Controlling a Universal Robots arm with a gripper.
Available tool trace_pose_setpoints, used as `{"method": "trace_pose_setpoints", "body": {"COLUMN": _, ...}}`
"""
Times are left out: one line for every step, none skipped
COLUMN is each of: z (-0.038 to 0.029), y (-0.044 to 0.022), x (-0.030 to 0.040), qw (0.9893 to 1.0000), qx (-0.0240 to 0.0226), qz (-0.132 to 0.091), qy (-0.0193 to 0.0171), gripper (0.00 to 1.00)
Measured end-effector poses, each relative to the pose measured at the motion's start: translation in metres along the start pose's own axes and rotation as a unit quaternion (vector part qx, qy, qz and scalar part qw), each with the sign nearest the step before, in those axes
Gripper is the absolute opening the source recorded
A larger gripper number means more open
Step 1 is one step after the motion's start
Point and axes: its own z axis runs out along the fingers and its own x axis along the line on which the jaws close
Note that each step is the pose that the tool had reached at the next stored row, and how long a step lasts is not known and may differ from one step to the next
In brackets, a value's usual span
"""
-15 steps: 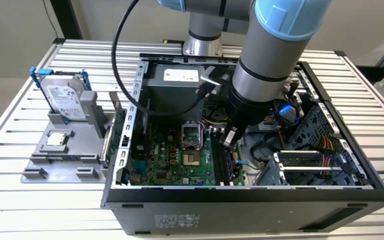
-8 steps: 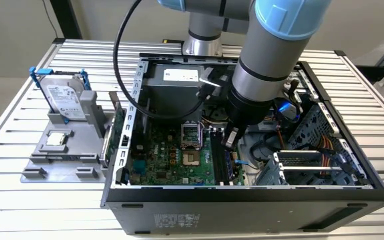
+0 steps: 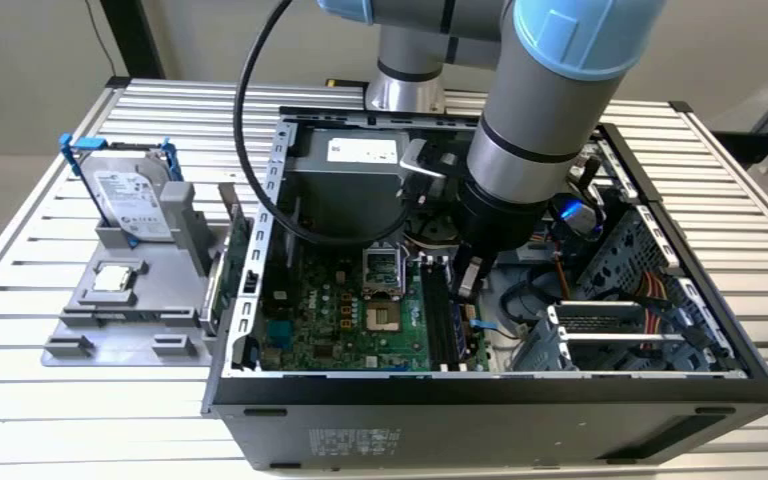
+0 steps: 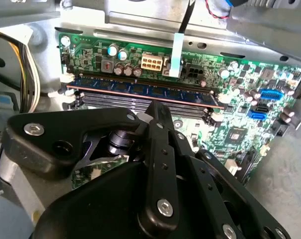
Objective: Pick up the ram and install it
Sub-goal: 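Press down the ram until it locks into place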
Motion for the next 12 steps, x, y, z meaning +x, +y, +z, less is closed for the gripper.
{"method": "trace_pose_setpoints", "body": {"z": 0.0000, "y": -0.0001, "x": -0.0001, "qw": 1.0000, "qx": 0.0000, "qz": -0.005, "qy": 0.0002, "gripper": 0.00}}
{"method": "trace_pose_setpoints", "body": {"z": 0.0000, "y": -0.0001, "x": -0.0001, "qw": 0.9999, "qx": 0.0000, "qz": -0.011, "qy": 0.0004, "gripper": 0.00}}
{"method": "trace_pose_setpoints", "body": {"z": 0.0000, "y": -0.0001, "x": -0.0002, "qw": 0.9999, "qx": 0.0000, "qz": -0.015, "qy": 0.0006, "gripper": 0.00}}
{"method": "trace_pose_setpoints", "body": {"z": 0.0000, "y": -0.0002, "x": -0.0002, "qw": 0.9998, "qx": 0.0000, "qz": -0.021, "qy": 0.0008, "gripper": 0.00}}
{"method": "trace_pose_setpoints", "body": {"z": 0.0000, "y": -0.0002, "x": -0.0002, "qw": 0.9997, "qx": 0.0000, "qz": -0.026, "qy": 0.0010, "gripper": 0.00}}
{"method": "trace_pose_setpoints", "body": {"z": 0.0000, "y": -0.0003, "x": -0.0003, "qw": 0.9995, "qx": 0.0001, "qz": -0.031, "qy": 0.0013, "gripper": 0.00}}
{"method": "trace_pose_setpoints", "body": {"z": 0.0000, "y": -0.0003, "x": -0.0003, "qw": 0.9993, "qx": 0.0001, "qz": -0.036, "qy": 0.0014, "gripper": 0.00}}
{"method": "trace_pose_setpoints", "body": {"z": 0.0000, "y": -0.0003, "x": -0.0003, "qw": 0.9991, "qx": 0.0001, "qz": -0.041, "qy": 0.0017, "gripper": 0.00}}
{"method": "trace_pose_setpoints", "body": {"z": 0.0000, "y": -0.0004, "x": -0.0004, "qw": 0.9989, "qx": 0.0001, "qz": -0.046, "qy": 0.0019, "gripper": 0.00}}
{"method": "trace_pose_setpoints", "body": {"z": 0.0000, "y": -0.0004, "x": -0.0004, "qw": 0.9987, "qx": 0.0001, "qz": -0.051, "qy": 0.0021, "gripper": 0.00}}
{"method": "trace_pose_setpoints", "body": {"z": 0.0000, "y": -0.0005, "x": -0.0004, "qw": 0.9984, "qx": 0.0001, "qz": -0.056, "qy": 0.0023, "gripper": 0.00}}
{"method": "trace_pose_setpoints", "body": {"z": 0.0000, "y": -0.0005, "x": -0.0005, "qw": 0.9981, "qx": 0.0001, "qz": -0.061, "qy": 0.0024, "gripper": 0.00}}
